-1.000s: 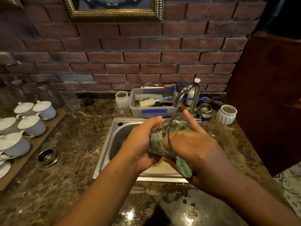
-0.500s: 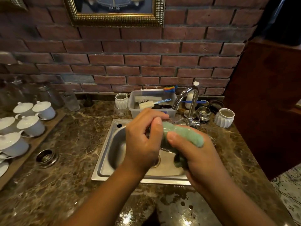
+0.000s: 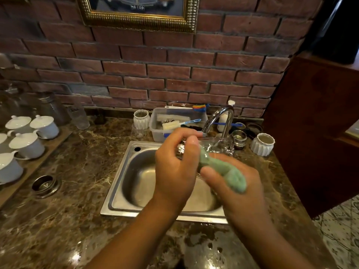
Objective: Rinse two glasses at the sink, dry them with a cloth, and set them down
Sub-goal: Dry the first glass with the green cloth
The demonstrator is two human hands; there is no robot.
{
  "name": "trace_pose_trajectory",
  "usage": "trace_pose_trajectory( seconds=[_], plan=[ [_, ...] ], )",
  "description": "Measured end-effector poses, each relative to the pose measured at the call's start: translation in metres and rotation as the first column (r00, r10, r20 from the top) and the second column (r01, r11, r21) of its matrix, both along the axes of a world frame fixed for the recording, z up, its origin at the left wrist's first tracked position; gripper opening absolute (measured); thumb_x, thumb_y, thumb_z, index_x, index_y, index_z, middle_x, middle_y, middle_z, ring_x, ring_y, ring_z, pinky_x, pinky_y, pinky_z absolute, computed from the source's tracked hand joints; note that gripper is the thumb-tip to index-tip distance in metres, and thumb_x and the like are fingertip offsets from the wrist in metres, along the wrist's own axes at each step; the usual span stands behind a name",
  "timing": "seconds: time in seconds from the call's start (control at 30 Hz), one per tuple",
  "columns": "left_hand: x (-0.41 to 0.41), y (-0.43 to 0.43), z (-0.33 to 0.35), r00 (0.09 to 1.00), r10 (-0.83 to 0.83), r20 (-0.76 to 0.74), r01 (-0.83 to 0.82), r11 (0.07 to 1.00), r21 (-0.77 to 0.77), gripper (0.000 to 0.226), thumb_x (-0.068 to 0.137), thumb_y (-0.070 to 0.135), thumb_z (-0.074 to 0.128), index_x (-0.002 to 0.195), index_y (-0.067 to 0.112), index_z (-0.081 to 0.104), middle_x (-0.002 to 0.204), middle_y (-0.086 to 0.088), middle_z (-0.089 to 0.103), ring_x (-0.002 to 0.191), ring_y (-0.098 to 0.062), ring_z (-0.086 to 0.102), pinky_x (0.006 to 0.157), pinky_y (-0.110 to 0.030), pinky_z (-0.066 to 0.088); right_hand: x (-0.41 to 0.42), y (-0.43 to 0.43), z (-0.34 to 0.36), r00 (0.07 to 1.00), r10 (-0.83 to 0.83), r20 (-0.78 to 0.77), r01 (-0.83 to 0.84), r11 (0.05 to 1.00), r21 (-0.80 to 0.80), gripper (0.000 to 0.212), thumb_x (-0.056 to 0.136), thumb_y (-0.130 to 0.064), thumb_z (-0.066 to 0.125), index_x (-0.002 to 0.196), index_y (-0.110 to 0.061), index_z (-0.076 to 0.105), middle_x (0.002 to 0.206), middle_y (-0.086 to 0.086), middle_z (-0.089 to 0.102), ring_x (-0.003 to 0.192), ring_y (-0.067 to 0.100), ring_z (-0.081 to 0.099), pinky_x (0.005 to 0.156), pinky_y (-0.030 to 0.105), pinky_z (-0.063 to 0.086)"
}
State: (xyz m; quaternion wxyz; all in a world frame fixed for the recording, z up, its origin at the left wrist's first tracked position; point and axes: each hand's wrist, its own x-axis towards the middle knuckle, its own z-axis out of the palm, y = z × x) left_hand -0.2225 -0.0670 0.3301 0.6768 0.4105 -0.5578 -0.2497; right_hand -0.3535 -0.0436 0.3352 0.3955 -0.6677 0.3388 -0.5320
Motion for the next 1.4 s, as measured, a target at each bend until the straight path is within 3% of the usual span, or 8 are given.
trace_pose_trajectory(
  seconds=[0.13,0.33,0.57,0.83,1.0,1.13,1.27,1.4],
  plan=[
    [0.016,-0.009,-0.009,0.847,0.121,0.517,0.055,0.949,-0.312,0.033,0.093,0.024,0.046,0.095,0.0,0.069,0.091,-0.011,0.065,0.084,-0.016,0.06,0.071,-0.026,0.05,-0.002,-0.001,-0.006,0.797,-0.077,0.6,-0.365,0.73,0.578,0.045,0.069,-0.029,0.08,0.108,-0.005,0.073,0.111,0.023,0.073,0.102,0.033,0.072,0.087,0.047,0.059],
    [-0.006,0.009,-0.003,0.993,-0.101,-0.057,0.11,0.978,0.175,0.024,0.098,0.036,0.043,0.1,0.029,0.066,0.093,0.007,0.069,0.081,-0.011,0.068,0.062,-0.032,0.056,-0.014,-0.008,0.007,0.994,0.021,-0.109,-0.021,1.0,0.007,0.01,0.089,-0.031,0.069,0.09,-0.024,0.076,0.08,-0.002,0.074,0.071,0.011,0.069,0.068,0.029,0.055],
    [-0.005,0.001,0.023,0.784,-0.01,-0.62,0.506,0.588,0.631,0.021,0.095,0.035,0.061,0.092,0.016,0.071,0.069,-0.005,0.072,0.056,-0.019,0.068,0.052,-0.028,0.047,-0.034,-0.013,0.009,0.7,-0.263,-0.664,-0.161,0.848,-0.505,0.027,0.092,-0.037,0.065,0.097,-0.013,0.076,0.098,-0.005,0.076,0.098,0.01,0.071,0.117,0.055,0.036],
    [0.002,-0.001,-0.005,0.91,0.104,0.402,-0.007,0.972,-0.237,0.031,0.094,0.025,0.042,0.092,0.005,0.066,0.086,-0.006,0.062,0.079,-0.017,0.058,0.066,-0.03,0.049,-0.018,-0.004,-0.004,0.89,0.0,0.456,-0.289,0.775,0.562,0.045,0.065,-0.032,0.085,0.102,-0.009,0.075,0.105,0.023,0.071,0.088,0.03,0.066,0.081,0.051,0.047],
    [-0.004,0.005,-0.006,0.961,-0.091,0.262,0.08,0.995,0.055,0.025,0.092,0.038,0.044,0.102,0.022,0.062,0.095,0.004,0.061,0.086,-0.011,0.06,0.069,-0.021,0.05,-0.035,-0.019,0.011,0.977,0.177,0.12,-0.211,0.886,0.414,0.022,0.079,-0.033,0.074,0.091,-0.015,0.077,0.09,0.01,0.072,0.082,0.024,0.065,0.074,0.044,0.053],
    [0.003,0.004,-0.007,0.885,-0.396,-0.245,0.462,0.678,0.572,0.043,0.082,0.06,0.062,0.102,0.023,0.07,0.099,-0.003,0.073,0.086,-0.017,0.067,0.066,-0.028,0.053,-0.059,-0.031,0.023,0.836,0.318,-0.448,-0.3,0.947,0.111,0.022,0.089,-0.038,0.065,0.097,-0.02,0.074,0.086,-0.003,0.074,0.074,0.013,0.071,0.064,0.019,0.055],
    [0.023,0.008,-0.013,0.274,-0.644,-0.714,0.927,-0.019,0.374,0.058,0.079,0.062,0.073,0.125,0.028,0.071,0.114,-0.006,0.075,0.092,-0.02,0.074,0.075,-0.033,0.063,-0.063,-0.036,0.028,0.675,0.643,-0.362,-0.558,0.765,0.321,0.011,0.093,-0.009,0.069,0.103,-0.005,0.072,0.091,-0.007,0.074,0.077,0.007,0.069,0.07,0.017,0.052],
    [0.009,0.016,-0.029,0.147,-0.503,-0.852,0.981,-0.035,0.19,0.07,0.079,0.059,0.077,0.13,0.012,0.064,0.101,-0.015,0.071,0.079,-0.023,0.071,0.063,-0.031,0.061,-0.057,-0.043,0.021,0.76,0.579,-0.297,-0.503,0.812,0.297,0.004,0.088,-0.021,0.073,0.091,-0.019,0.075,0.081,-0.005,0.072,0.071,0.011,0.068,0.063,0.02,0.052]
  ],
)
